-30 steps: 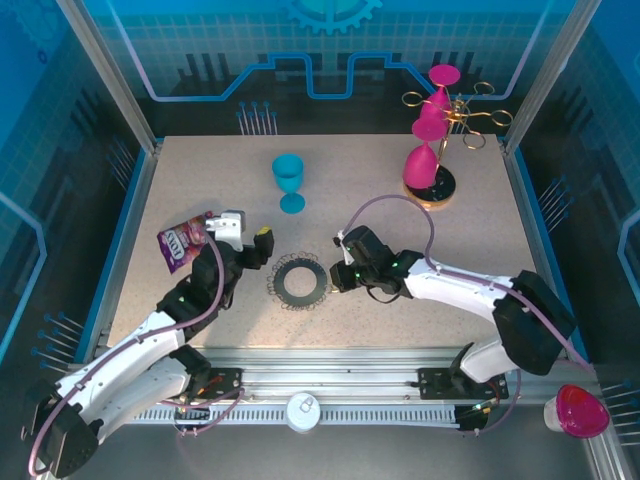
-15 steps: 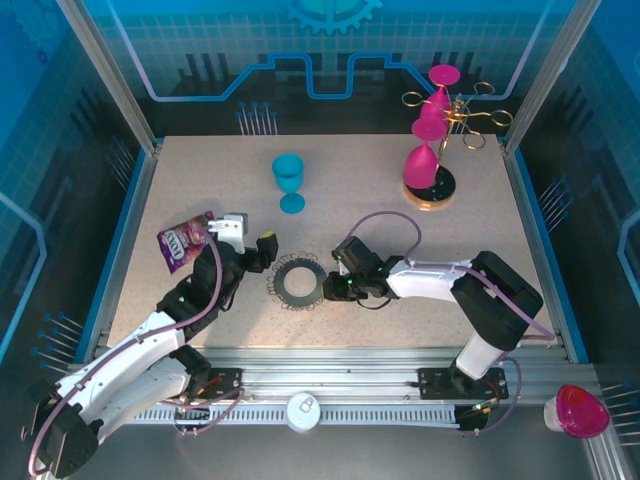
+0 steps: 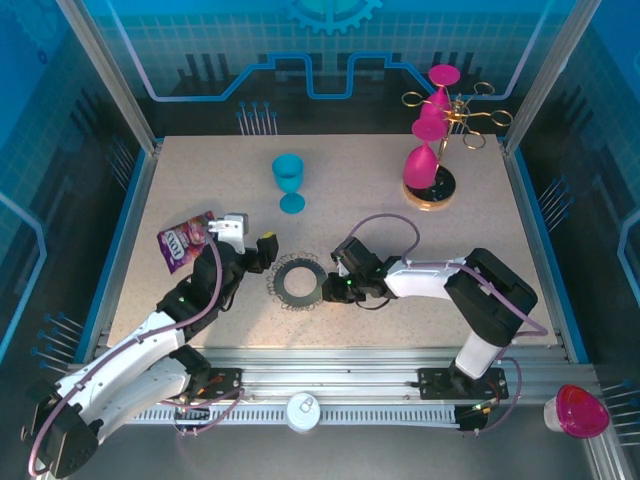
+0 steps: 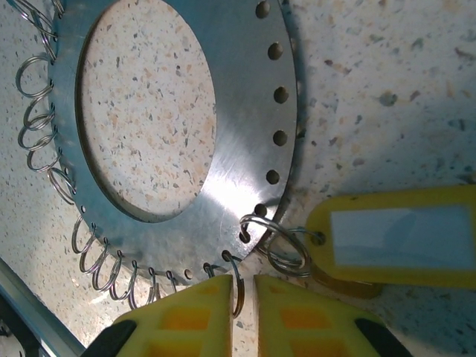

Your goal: Put the keys on the keyring

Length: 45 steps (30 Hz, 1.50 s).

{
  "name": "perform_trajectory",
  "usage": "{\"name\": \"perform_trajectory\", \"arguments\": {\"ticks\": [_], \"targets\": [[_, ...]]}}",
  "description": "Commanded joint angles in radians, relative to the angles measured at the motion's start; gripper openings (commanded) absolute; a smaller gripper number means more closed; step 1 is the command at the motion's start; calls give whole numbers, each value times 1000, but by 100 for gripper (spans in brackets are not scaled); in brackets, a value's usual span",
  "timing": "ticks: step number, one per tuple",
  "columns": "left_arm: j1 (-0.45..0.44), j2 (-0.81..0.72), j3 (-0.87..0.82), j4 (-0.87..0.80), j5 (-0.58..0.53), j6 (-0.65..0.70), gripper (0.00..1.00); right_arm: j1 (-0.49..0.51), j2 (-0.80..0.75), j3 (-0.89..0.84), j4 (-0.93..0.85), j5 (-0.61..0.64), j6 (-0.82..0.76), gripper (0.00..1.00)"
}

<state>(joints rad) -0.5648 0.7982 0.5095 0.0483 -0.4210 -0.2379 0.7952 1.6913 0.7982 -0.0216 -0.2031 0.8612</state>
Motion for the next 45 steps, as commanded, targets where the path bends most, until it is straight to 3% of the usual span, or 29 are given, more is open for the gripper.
{"name": "perform_trajectory", "arguments": {"ticks": [1, 29, 32, 37, 45], "targets": [[10, -20, 10, -3, 7, -7, 79, -12, 16, -4, 15, -23, 15, 14], [9, -54, 3, -37, 11, 11, 79, -11, 74, 42, 46, -91, 16, 16], [10, -54, 3, -37, 11, 11, 79, -11, 79, 44, 52, -96, 17, 14], [10, -59, 5, -39, 8, 17, 79, -11, 52, 38, 44, -85, 10, 0], [11, -51, 19, -30, 12, 53, 79, -9, -80, 75, -177, 28, -202, 0]]}}
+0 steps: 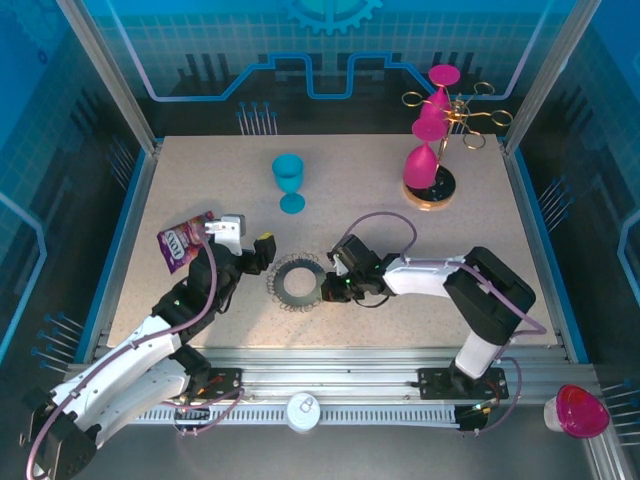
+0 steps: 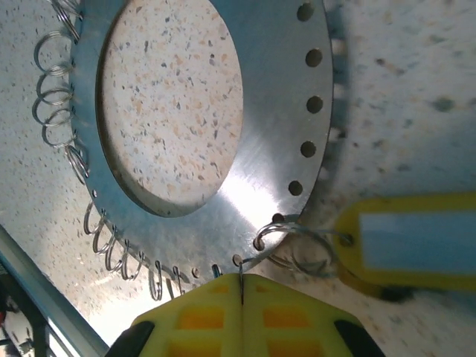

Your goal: Put the keys on the keyring

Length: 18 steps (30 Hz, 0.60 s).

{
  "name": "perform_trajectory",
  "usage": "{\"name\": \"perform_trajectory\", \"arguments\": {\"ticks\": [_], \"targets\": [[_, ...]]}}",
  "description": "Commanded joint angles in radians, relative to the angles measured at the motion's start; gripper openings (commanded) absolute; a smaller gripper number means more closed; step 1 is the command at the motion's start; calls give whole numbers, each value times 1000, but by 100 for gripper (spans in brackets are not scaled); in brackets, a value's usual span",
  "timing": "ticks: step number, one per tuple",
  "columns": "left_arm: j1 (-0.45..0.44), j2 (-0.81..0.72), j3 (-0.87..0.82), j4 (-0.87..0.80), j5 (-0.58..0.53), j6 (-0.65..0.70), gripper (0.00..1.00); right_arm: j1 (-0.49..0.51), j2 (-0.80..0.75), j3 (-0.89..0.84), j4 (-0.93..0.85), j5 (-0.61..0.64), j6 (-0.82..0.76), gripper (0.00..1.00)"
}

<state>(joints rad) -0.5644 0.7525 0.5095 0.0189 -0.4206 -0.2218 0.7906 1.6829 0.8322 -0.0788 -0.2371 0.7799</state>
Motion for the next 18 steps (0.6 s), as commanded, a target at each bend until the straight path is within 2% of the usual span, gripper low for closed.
{"name": "perform_trajectory", "arguments": {"ticks": [1, 6, 12, 18], "targets": [[12, -3, 19, 0, 14, 42, 79, -4, -92, 42, -145, 76, -158, 0], [17, 9, 30, 6, 25, 67, 79, -3, -169, 90, -255, 152, -336, 0], [20, 20, 31, 12, 31, 79, 79, 6, -155, 137, -384, 250, -442, 0], [20, 30, 31, 26, 58, 116, 76, 13, -222, 165, -386, 310, -588, 0]]}}
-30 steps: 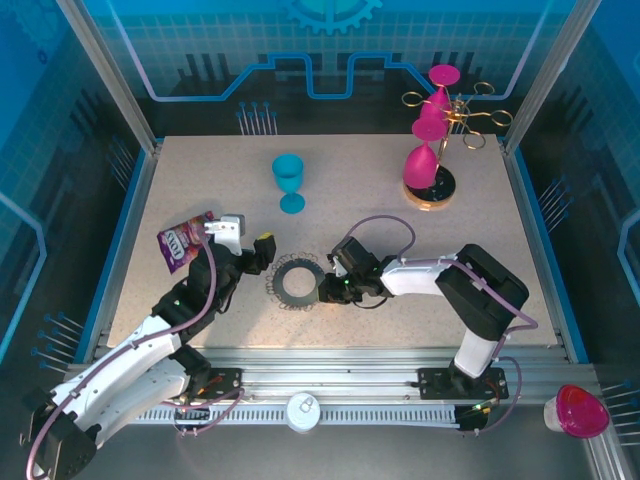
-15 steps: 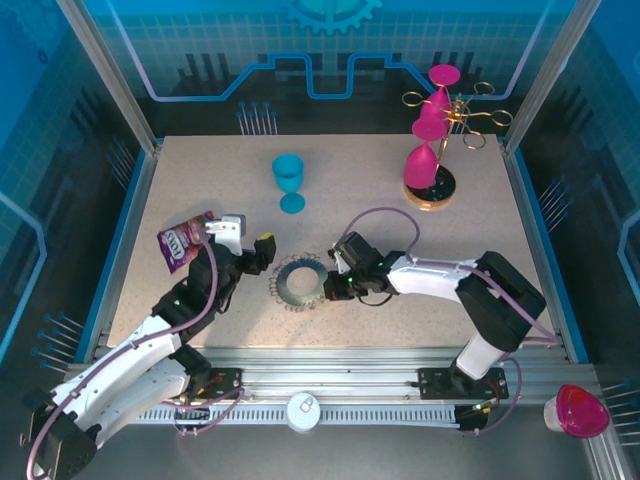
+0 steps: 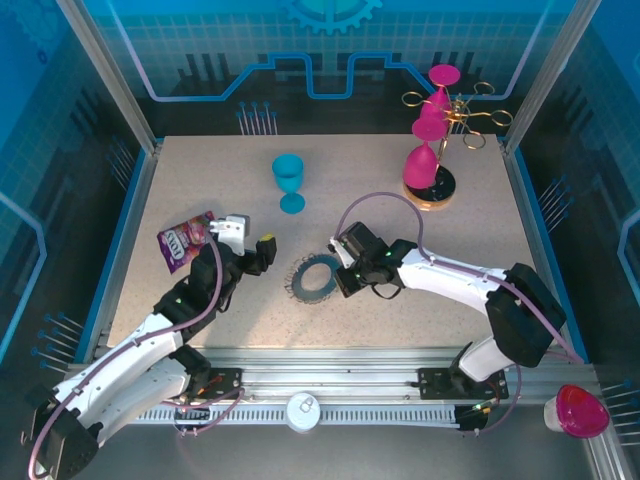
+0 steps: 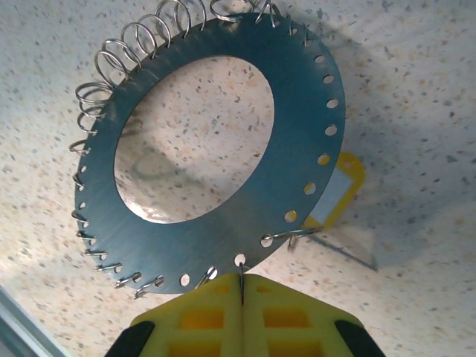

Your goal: Put the keys on the keyring

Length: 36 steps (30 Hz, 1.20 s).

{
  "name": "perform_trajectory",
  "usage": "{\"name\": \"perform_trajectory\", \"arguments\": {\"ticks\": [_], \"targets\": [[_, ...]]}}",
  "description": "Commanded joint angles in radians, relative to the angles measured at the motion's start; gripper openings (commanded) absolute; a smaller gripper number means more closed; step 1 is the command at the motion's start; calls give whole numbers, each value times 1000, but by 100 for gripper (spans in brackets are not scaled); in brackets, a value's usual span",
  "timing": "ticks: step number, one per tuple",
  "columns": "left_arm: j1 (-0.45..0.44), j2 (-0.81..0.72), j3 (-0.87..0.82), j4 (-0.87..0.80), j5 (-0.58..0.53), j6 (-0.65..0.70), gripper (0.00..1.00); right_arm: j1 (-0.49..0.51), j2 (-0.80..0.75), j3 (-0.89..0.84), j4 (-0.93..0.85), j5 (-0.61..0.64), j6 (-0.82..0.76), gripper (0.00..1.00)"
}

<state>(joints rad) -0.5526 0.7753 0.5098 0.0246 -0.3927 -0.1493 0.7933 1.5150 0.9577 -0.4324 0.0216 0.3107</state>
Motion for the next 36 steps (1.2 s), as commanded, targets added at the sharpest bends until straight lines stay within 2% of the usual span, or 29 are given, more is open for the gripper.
{"name": "perform_trajectory", "arguments": {"ticks": [1, 6, 11, 13, 16, 18, 22, 26, 32, 36], "targets": [[8, 7, 31, 24, 34, 54, 76, 8, -73, 36, -17, 51, -150, 0], [8, 1, 39, 39, 124, 135, 71, -9, -184, 8, 94, -15, -337, 0], [9, -5, 72, -2, 336, 273, 64, -42, -242, 4, 174, -138, -464, 0], [8, -10, 74, -14, 420, 351, 58, -69, -248, 6, 194, -183, -502, 0], [8, -1, 85, -56, 532, 468, 54, -92, -242, 26, 179, -234, -564, 0], [8, 23, 104, -74, 570, 497, 48, -107, -236, 42, 166, -296, -588, 0], [8, 76, 131, -73, 693, 556, 41, -114, -229, 63, 134, -392, -653, 0], [8, 138, 175, -96, 763, 624, 38, -114, -207, 99, 77, -478, -706, 0], [9, 236, 229, -153, 892, 678, 35, -94, -175, 126, 38, -486, -758, 0], [10, 260, 205, -125, 924, 702, 27, -89, -177, 120, 40, -487, -769, 0]]}}
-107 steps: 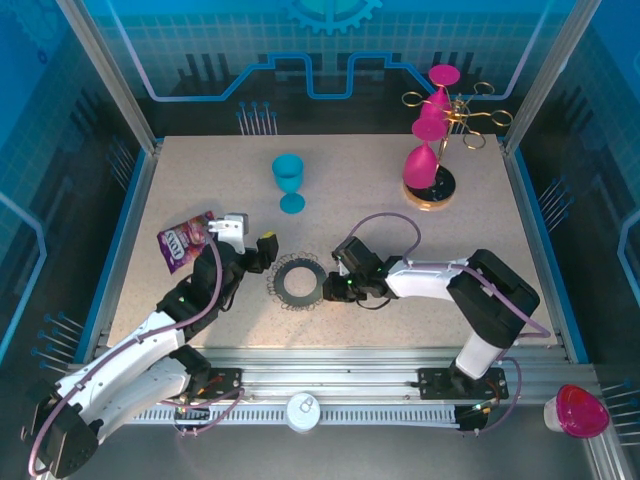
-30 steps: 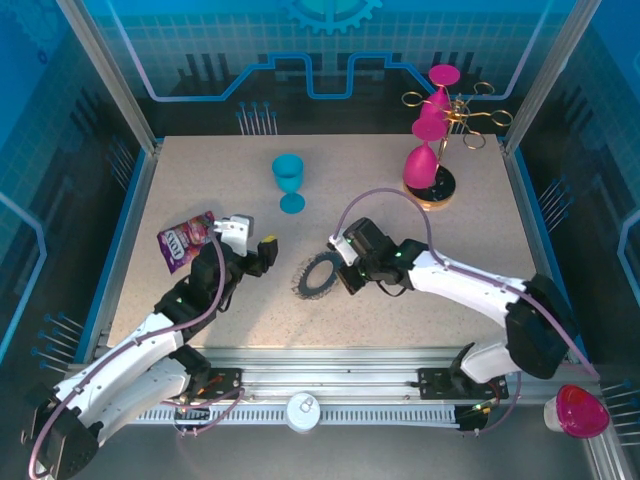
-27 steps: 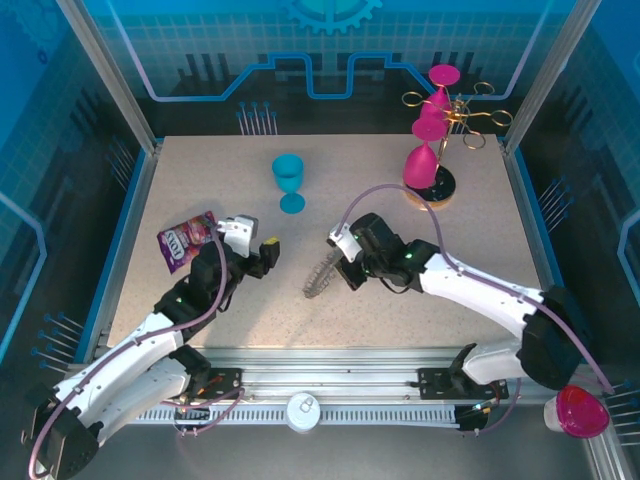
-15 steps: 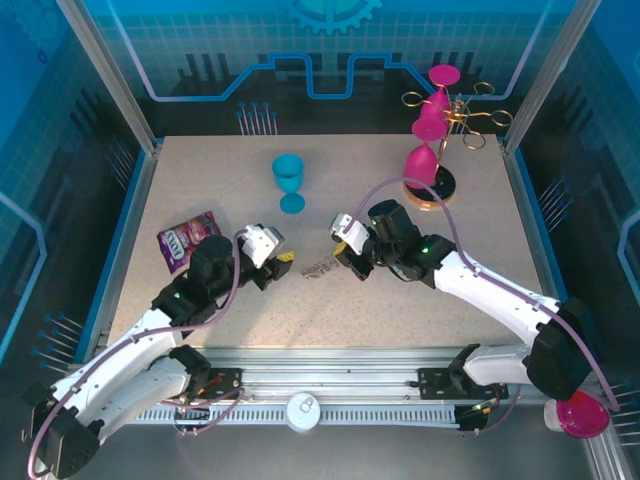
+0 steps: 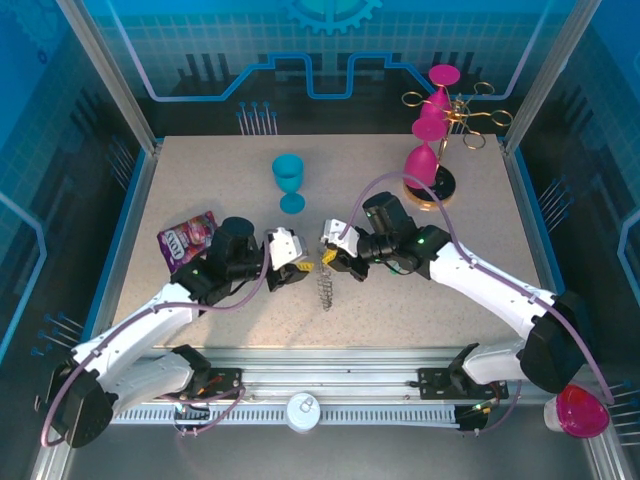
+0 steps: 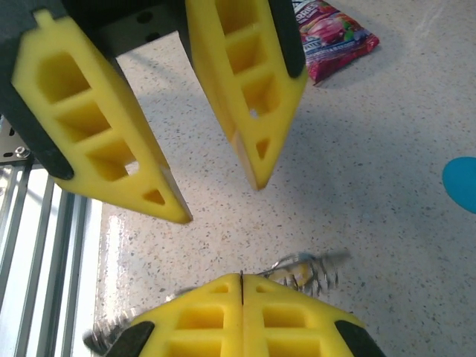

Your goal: Put the keys on the keyring

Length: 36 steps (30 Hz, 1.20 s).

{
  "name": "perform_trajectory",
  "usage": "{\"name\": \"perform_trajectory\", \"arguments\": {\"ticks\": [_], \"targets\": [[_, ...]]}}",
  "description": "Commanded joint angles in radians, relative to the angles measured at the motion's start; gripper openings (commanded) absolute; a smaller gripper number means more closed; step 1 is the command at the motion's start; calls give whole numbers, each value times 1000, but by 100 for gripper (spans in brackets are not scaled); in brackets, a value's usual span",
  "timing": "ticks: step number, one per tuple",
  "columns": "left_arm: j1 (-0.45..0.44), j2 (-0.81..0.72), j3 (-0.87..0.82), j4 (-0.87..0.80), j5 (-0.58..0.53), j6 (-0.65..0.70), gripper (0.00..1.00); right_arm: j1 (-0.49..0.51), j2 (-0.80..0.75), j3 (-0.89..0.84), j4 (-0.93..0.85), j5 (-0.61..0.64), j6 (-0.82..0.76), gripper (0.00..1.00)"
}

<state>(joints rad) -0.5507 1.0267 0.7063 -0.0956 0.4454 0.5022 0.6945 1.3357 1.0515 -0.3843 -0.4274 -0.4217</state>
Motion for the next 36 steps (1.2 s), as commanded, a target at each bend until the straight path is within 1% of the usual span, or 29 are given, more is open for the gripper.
{"name": "perform_trajectory", "arguments": {"ticks": [1, 2, 9, 13, 16, 20, 25, 28, 32, 36], "targets": [[8, 13, 0, -1, 96, 63, 26, 10, 2, 28, -10, -42, -40, 0], [8, 19, -9, 6, 102, 72, 24, 13, 0, 30, -13, -49, -43, 0], [8, 42, -80, 121, 162, 59, 24, 36, 10, 38, -31, -49, -60, 0], [8, 48, -101, 139, 171, 66, 23, 47, 14, 40, -25, -42, -59, 0], [8, 53, -106, 153, 157, 67, 20, 55, 21, 45, -25, -45, -60, 0], [9, 54, -111, 175, 145, 59, 24, 64, 26, 51, -30, -44, -63, 0], [9, 56, -111, 176, 157, 55, 24, 73, 30, 54, -31, -40, -64, 0], [9, 60, -110, 175, 164, 55, 20, 80, 33, 57, -24, -40, -61, 0], [8, 66, -96, 145, 167, 70, 1, 82, 34, 56, -19, -44, -52, 0], [8, 62, -98, 140, 165, 78, 0, 75, 23, 41, 0, -42, -24, 0]]}}
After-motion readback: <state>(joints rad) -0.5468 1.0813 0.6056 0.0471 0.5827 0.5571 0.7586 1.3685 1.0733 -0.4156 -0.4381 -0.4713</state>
